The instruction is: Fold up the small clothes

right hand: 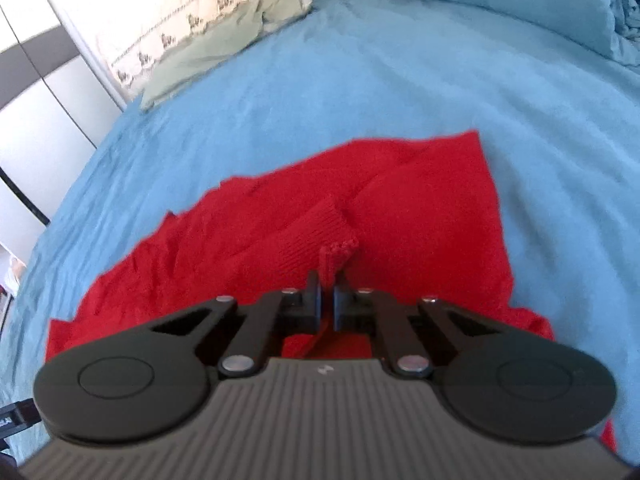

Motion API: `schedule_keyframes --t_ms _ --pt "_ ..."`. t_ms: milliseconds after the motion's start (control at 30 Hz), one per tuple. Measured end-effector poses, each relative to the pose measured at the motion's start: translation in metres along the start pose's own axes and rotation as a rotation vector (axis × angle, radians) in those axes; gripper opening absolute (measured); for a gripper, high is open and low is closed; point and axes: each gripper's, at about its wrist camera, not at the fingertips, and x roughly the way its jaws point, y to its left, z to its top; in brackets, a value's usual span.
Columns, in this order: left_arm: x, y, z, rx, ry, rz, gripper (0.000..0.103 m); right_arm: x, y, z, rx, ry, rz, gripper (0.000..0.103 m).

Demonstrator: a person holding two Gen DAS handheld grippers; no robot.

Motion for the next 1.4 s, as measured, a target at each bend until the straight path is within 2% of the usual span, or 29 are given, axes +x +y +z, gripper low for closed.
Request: schedule_keyframes --t_ms 167,267,367,467,567,633,667,700,733,767,800,867,900,933,1000,1033,1067,1100,1167,1233,1300,1400 --pt "0.001 0.019 0.017 -0.048 -0.021 0.022 0.089 -0.036 -0.004 0.009 -0.076 -0.094 -0.034 0.020" --pt "0.009 0.025 0.023 -0.046 -0.020 0.028 0.089 -0.035 -0.011 0.007 -0.111 -0.096 -0.069 0.020" --pt "0.013 0.030 0.024 -0.052 -0.010 0.047 0.089 -0.032 -0.021 0.007 -0.071 -0.110 -0.093 0.020" --pt "0.002 0.044 0.012 -0.095 0.003 0.045 0.089 -0.027 -0.022 0.007 -0.069 -0.108 -0.103 0.020" --pt "-0.010 0.060 -0.010 -0.121 0.043 0.075 0.089 -0.024 -0.018 0.008 -0.102 -0.105 -0.110 0.021" --pt "-0.011 0.069 -0.024 -0.141 0.070 0.082 0.088 -0.020 -0.017 0.009 -0.121 -0.079 -0.141 0.023" --pt "-0.011 0.072 -0.028 -0.144 0.079 0.081 0.086 -0.020 -0.015 0.010 -0.129 -0.077 -0.175 0.031" --pt "-0.010 0.074 -0.030 -0.142 0.081 0.086 0.082 -0.023 -0.012 0.010 -0.142 -0.086 -0.208 0.051" --pt "-0.010 0.074 -0.030 -0.137 0.074 0.090 0.080 -0.029 -0.008 0.010 -0.166 -0.111 -0.225 0.062" --pt "-0.010 0.074 -0.029 -0.132 0.063 0.093 0.077 -0.038 -0.002 0.011 -0.200 -0.155 -0.222 0.078" --pt "-0.010 0.073 -0.027 -0.129 0.055 0.094 0.074 -0.047 0.007 0.011 -0.246 -0.196 -0.203 0.088" --pt "-0.011 0.071 -0.022 -0.119 0.034 0.080 0.069 -0.055 0.027 0.013 -0.335 -0.214 -0.153 0.090" --pt "-0.010 0.069 -0.021 -0.098 0.029 0.073 0.065 -0.055 0.041 0.014 -0.378 -0.193 -0.102 0.090" --pt "-0.009 0.066 -0.020 -0.065 0.031 0.072 0.062 -0.052 0.052 0.016 -0.399 -0.160 -0.044 0.090" --pt "-0.002 0.057 -0.017 0.016 0.040 0.082 0.047 -0.041 0.077 0.015 -0.416 -0.077 0.085 0.090" --pt "0.000 0.054 -0.017 0.044 0.044 0.078 0.044 -0.034 0.091 0.012 -0.430 -0.040 0.148 0.090" --pt "0.001 0.052 -0.016 0.059 0.049 0.064 0.035 -0.026 0.106 0.009 -0.451 0.007 0.196 0.090" --pt "0.002 0.051 -0.016 0.071 0.053 0.046 0.022 -0.013 0.124 0.002 -0.482 0.064 0.238 0.087" --pt "0.003 0.050 -0.017 0.096 0.054 0.026 0.007 0.009 0.154 -0.011 -0.529 0.133 0.309 0.086" --pt "0.006 0.055 -0.019 0.096 0.060 0.038 0.006 0.028 0.179 -0.024 -0.549 0.186 0.363 0.078" --pt "0.007 0.068 -0.021 0.024 0.072 0.033 0.005 0.048 0.198 -0.036 -0.555 0.230 0.391 0.073" --pt "0.005 0.077 -0.025 -0.025 0.074 0.040 0.006 0.073 0.214 -0.049 -0.571 0.274 0.371 0.066"
